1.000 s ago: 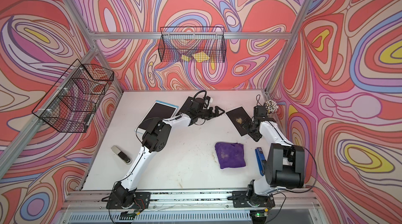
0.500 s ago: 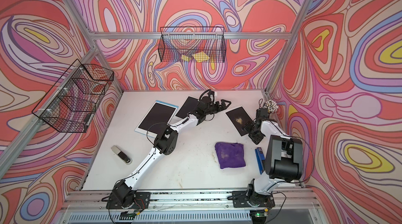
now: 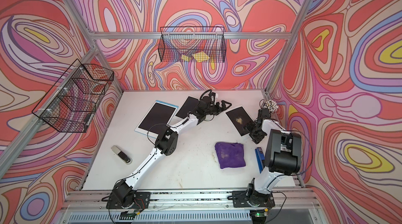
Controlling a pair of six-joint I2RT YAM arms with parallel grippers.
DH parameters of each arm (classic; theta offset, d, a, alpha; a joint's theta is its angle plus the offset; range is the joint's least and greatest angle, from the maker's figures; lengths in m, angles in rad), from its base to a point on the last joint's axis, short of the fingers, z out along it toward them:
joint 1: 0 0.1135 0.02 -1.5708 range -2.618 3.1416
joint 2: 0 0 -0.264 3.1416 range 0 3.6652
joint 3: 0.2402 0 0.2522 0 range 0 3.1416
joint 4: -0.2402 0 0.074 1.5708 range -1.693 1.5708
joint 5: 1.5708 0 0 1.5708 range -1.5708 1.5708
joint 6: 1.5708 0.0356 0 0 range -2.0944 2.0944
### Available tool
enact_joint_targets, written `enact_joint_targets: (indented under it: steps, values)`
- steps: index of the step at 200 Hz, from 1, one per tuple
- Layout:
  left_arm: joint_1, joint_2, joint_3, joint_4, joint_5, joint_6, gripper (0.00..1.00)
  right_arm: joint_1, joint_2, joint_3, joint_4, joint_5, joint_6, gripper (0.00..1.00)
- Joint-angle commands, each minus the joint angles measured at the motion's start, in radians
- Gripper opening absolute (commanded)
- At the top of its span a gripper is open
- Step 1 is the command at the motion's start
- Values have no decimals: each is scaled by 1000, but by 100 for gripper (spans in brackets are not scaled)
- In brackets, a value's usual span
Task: Wipe the drawing tablet
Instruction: Move the drawing tablet to the center of the board.
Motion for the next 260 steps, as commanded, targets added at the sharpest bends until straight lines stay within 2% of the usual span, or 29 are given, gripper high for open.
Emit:
enact_joint_targets:
  steps: [1,57,98,139,175,185,216,242,260]
  values:
    - [-1,24,-1,-64,67,-41,99,-6,64,15,51,-45,28,83]
    - [9,10,-57,-4,108,-65,99,-3,178,56,108,-160,35,81]
    - [54,-57,-242,137,154,-123,99,68,188,53,116,-207,9,81]
    - [102,-247,-519,289,156,-110,99,199,198,81,120,-228,22,80]
    - [137,-343,-630,316,210,-105,99,255,220,162,85,-253,15,79]
    - [141,-357,-641,314,233,-94,99,254,199,183,74,-233,11,79]
    - [140,-366,-630,285,297,-91,99,234,166,321,-43,-68,-28,79]
    - [139,-356,-619,294,331,-119,99,193,237,443,-124,63,-52,79]
    - [135,-355,-607,251,341,-98,99,174,295,494,-134,104,-60,79]
